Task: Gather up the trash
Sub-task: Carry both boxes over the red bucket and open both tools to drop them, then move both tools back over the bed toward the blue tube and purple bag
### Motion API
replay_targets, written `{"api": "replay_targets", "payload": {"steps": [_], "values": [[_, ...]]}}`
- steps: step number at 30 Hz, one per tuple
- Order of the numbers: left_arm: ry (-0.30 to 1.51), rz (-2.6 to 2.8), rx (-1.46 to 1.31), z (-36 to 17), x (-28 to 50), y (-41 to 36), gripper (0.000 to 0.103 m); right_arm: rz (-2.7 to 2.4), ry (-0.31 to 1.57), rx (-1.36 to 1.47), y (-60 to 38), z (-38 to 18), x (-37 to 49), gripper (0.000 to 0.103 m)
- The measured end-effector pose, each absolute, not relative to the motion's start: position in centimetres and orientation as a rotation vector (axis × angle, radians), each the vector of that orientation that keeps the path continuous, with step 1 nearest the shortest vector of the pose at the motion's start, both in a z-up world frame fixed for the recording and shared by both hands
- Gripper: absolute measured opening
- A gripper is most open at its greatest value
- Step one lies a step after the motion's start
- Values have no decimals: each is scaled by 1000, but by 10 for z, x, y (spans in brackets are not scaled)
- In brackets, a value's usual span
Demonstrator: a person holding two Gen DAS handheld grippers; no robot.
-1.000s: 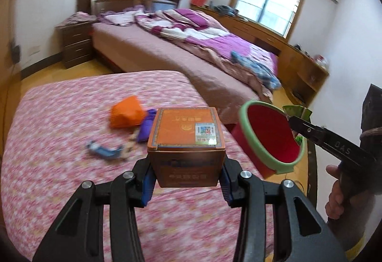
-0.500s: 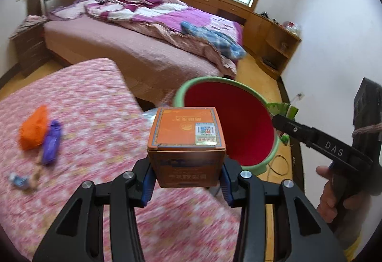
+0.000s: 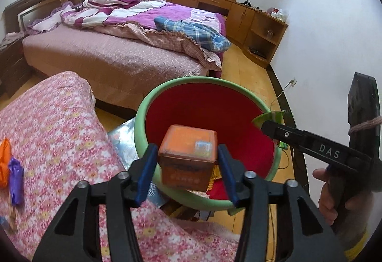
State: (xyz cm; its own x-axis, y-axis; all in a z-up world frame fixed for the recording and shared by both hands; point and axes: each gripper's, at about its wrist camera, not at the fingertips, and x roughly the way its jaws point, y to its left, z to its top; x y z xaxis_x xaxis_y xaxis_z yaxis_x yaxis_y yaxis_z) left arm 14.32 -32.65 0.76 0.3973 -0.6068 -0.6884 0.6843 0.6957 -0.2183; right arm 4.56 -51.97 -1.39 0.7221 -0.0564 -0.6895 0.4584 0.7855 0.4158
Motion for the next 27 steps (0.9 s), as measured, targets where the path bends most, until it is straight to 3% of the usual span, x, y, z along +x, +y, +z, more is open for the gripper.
{"api": "replay_targets", "payload": {"steps": [4, 12, 27], "values": [[808, -814, 93, 8, 144, -325, 54, -306, 705, 607, -520, -15, 45, 62], [810, -786, 54, 16, 144, -304, 54, -309, 672, 610, -504, -13, 33, 63], [774, -576, -18, 28, 140, -187, 58, -184, 679, 551, -419, -7, 26, 68]]}}
